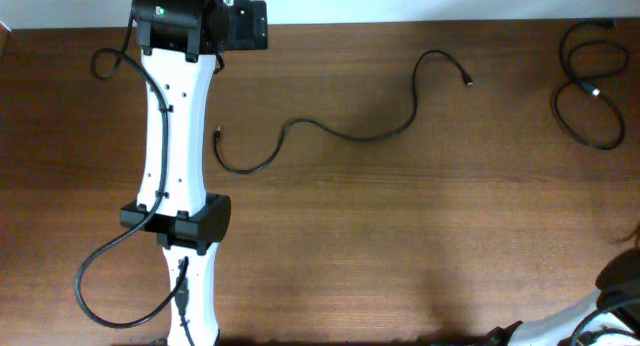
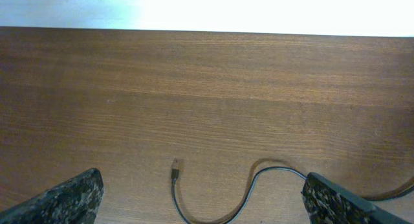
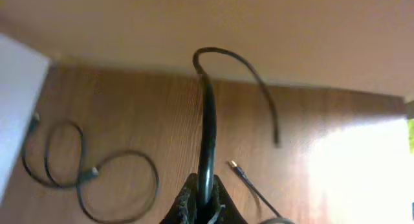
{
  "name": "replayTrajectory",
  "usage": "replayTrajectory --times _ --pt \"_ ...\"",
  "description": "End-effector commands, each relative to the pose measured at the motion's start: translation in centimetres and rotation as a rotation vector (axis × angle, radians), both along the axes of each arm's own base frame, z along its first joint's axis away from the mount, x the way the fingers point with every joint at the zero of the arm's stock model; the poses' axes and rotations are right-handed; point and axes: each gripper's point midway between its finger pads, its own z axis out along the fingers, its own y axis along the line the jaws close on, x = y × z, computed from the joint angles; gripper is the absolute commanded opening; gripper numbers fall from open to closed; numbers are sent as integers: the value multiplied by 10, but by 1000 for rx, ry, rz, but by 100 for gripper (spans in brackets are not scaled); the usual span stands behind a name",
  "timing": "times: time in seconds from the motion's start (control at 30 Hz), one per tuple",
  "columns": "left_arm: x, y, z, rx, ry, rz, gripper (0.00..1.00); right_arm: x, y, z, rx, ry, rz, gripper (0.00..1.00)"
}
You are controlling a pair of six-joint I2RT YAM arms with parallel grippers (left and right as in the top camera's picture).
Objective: Untangle cables
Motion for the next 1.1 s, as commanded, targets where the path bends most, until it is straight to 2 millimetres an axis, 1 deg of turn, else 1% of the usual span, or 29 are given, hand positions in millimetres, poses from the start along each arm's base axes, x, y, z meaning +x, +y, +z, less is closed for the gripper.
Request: replayTrajectory --times 0.0,0.07,0.1,0.2,0.27,0.37,0.47,0.53,0.63,0.67,0.73,0.9,0.93,0.97,1.03,1.07 --pt "-3 -2 0 -13 7 0 99 36 12 -79 109 115 63 4" --pt "-4 -1 -1 -12 14 0 99 47 15 -106 121 142 95 4" --pt "-4 -1 -1 -11 16 0 99 54 16 -120 119 156 139 4" --pt "-4 -2 -1 -12 13 0 99 64 16 -149 103 186 204 4" --pt "-2 -2 0 -13 6 0 99 64 14 -168 102 200 216 4" --pt "-2 -2 0 -14 4 0 99 61 6 -188 74 220 235 4" --pt "-2 -2 1 -14 2 0 99 48 -8 -207 67 222 220 4" --pt "-1 -2 1 -15 0 -1 99 42 -14 -217 70 210 207 4" --pt "-1 -2 1 -15 0 -1 99 41 -17 -228 68 189 207 4" --pt "-1 -2 1 -15 0 -1 99 43 -17 -229 61 191 224 4" --pt "-1 -3 1 -15 0 -2 99 54 -13 -229 53 180 298 4" --pt "-1 -3 1 -15 1 -2 99 58 -14 -227 39 169 305 4" --pt "-1 -3 1 -15 1 -2 99 58 -14 -227 40 169 305 37" --pt "-1 -3 1 -15 0 -2 99 60 -14 -226 40 159 311 99" --pt "-2 -6 0 -27 4 -13 99 61 -15 -220 36 159 314 99" --pt "-2 -7 0 -33 6 -17 99 62 -15 -211 31 158 318 99"
